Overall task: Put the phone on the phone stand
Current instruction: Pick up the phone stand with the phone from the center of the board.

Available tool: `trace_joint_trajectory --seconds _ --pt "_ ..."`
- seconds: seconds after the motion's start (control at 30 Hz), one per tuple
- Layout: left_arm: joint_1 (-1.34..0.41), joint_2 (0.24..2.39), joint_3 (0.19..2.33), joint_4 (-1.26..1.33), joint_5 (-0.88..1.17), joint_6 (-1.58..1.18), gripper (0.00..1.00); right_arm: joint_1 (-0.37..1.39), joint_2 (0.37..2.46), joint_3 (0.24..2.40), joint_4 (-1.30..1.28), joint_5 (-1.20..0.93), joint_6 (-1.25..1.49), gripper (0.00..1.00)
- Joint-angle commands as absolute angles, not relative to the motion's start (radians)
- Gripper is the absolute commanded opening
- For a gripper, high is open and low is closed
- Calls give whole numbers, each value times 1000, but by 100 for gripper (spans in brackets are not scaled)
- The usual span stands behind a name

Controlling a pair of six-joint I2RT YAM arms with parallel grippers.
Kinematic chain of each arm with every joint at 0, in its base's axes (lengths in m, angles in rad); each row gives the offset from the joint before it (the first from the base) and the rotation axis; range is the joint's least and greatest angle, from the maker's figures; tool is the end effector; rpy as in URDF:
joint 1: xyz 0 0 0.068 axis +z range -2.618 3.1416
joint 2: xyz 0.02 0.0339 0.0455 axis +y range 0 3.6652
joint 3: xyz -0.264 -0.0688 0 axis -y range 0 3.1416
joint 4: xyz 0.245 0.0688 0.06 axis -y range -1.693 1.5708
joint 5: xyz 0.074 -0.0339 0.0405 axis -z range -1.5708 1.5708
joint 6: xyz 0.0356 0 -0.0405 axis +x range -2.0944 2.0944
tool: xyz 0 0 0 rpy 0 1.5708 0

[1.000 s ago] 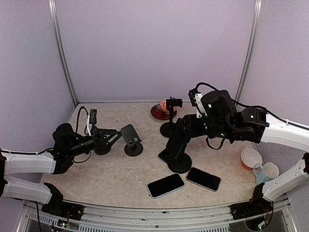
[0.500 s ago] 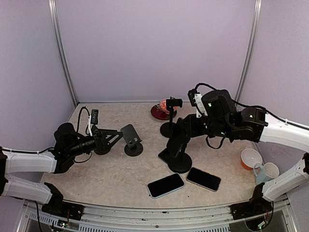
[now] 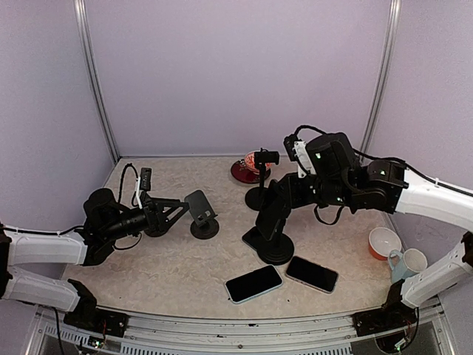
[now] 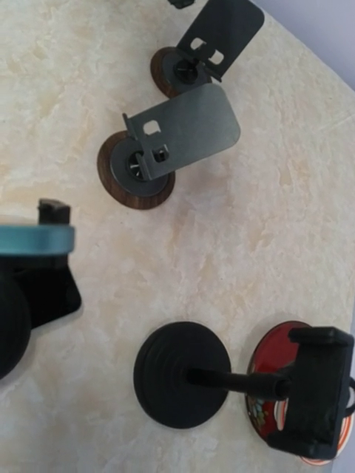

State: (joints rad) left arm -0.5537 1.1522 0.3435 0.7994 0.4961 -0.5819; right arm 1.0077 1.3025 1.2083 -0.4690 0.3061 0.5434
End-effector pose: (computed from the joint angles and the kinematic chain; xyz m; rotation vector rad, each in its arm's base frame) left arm 0.1872 -0.1356 0.2179 0.3976 1.6848 -1.2531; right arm 0.1643 0.2402 0.3471 -0.3175 2.1398 0.5944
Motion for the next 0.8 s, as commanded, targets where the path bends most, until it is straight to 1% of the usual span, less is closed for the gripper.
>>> trace_joint_trajectory --seconds 0.0,0.3,0.77 --pt "-563 1142 342 825 491 -568 99 994 1292 1287 -449 332 516 0" --pt "-565 1136 336 824 489 -566 99 973 1260 1297 -464 359 510 0" --pt "-568 1130 334 820 488 -565 99 845 1226 1325 -492 347 465 0"
